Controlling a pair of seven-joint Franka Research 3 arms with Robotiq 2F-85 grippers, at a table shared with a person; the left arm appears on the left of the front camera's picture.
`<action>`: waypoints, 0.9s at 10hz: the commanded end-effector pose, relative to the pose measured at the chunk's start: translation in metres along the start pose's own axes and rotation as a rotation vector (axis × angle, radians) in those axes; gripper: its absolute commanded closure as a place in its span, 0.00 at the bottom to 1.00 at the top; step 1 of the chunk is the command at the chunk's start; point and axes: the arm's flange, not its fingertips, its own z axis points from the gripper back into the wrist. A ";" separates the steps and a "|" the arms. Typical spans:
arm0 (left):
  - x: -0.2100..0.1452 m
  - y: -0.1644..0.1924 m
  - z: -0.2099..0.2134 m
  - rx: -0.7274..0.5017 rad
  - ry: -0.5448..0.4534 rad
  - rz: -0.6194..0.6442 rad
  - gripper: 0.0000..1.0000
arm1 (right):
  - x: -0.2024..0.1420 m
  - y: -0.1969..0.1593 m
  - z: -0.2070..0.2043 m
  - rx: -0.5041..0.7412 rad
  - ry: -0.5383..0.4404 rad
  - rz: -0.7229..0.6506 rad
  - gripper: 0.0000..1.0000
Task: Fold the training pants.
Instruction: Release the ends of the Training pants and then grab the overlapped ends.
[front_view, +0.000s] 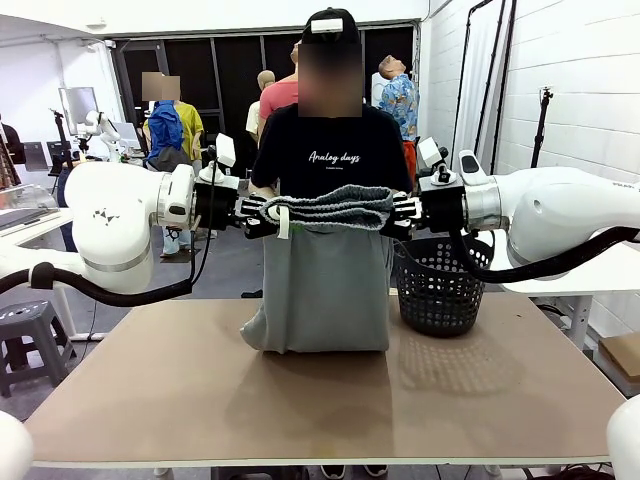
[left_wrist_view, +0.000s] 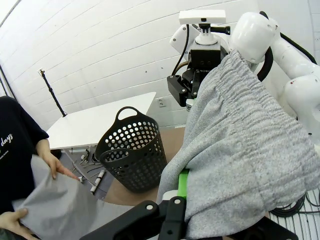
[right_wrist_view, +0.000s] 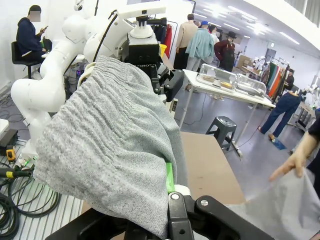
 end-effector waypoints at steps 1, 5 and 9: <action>0.003 0.000 -0.001 0.008 0.001 0.006 1.00 | 0.001 0.003 0.000 0.005 -0.002 0.006 1.00; 0.003 0.000 -0.001 0.008 0.001 0.006 1.00 | 0.001 0.003 0.000 0.005 -0.002 0.006 1.00; 0.003 0.000 -0.001 0.008 0.001 0.006 1.00 | 0.001 0.003 0.000 0.005 -0.002 0.006 1.00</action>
